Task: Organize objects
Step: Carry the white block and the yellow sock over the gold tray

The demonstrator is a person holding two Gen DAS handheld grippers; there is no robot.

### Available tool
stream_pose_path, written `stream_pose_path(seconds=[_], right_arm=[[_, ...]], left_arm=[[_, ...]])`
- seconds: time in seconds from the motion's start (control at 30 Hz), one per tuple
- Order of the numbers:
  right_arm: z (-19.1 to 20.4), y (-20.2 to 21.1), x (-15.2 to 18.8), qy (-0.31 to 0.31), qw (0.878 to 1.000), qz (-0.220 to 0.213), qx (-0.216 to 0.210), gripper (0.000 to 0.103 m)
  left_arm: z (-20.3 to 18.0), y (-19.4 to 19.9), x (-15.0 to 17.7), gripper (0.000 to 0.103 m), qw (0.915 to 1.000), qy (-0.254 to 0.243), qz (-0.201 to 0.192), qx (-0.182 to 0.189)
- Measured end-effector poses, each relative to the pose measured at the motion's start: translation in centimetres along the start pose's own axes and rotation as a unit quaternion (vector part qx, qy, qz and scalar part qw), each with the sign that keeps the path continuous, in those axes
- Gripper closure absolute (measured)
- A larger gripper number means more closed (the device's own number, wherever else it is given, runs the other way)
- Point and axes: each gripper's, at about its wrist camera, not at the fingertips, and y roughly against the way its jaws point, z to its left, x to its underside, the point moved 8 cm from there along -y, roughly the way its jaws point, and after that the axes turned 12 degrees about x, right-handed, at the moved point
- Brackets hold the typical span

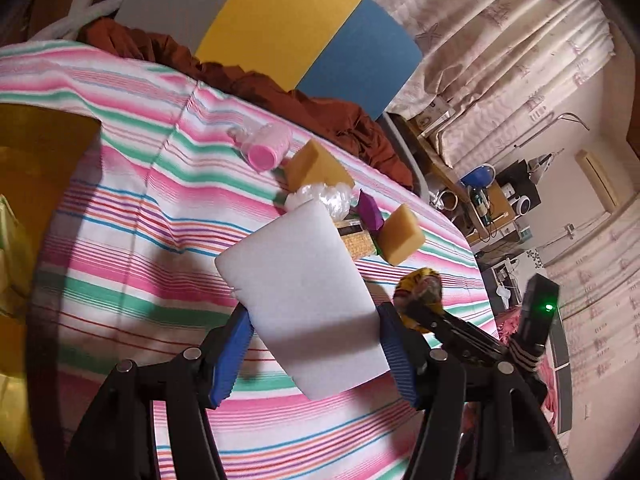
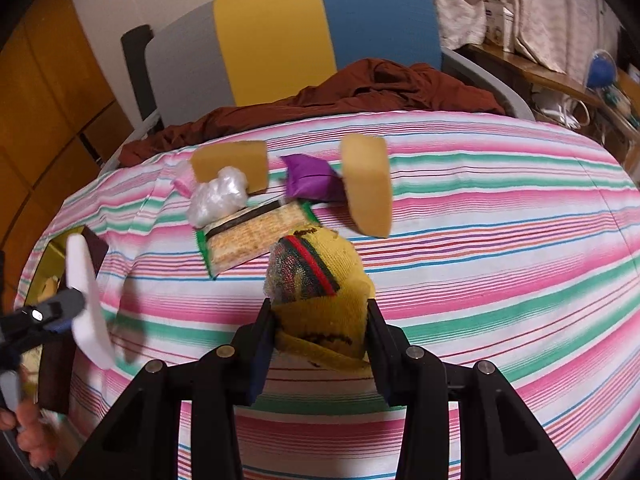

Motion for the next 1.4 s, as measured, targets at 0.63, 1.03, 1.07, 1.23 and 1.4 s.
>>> stream_pose_path(seconds=[0.63,1.03,1.07,1.23,1.4], right_arm=[[3.6,0.8,0.7,0.056,0.998,-0.037,-0.017,0.060],[9.8,3.9,1.8,0.099,0.991,-0.067,-0.061,0.060],[10.4,4.2,1.9,0.100,0.990,-0.069,-0.068,0.060],[14.0,5.9,2.6,0.110,0.986,-0.069,-0.099,0.060],[18.1,7.9,2.7,0.125,0.980,-0.079,-0.132,0.060]], left_arm=[[4.4,12.5,-3.5,0.039,0.9951,-0.005,-0.095,-0.029],[13.7,17.9,-6.8,0.039,0.9855,0.064,-0.130,-0.088],[14.3,18.2,-7.1,0.039,0.9845,0.067,-0.133,-0.093],[17.8,18.9,-8.5,0.039,0.9809,0.089,-0.131,-0.112],[21.1,19.0,-8.7,0.039,0.9773,0.115,-0.122,-0.129]])
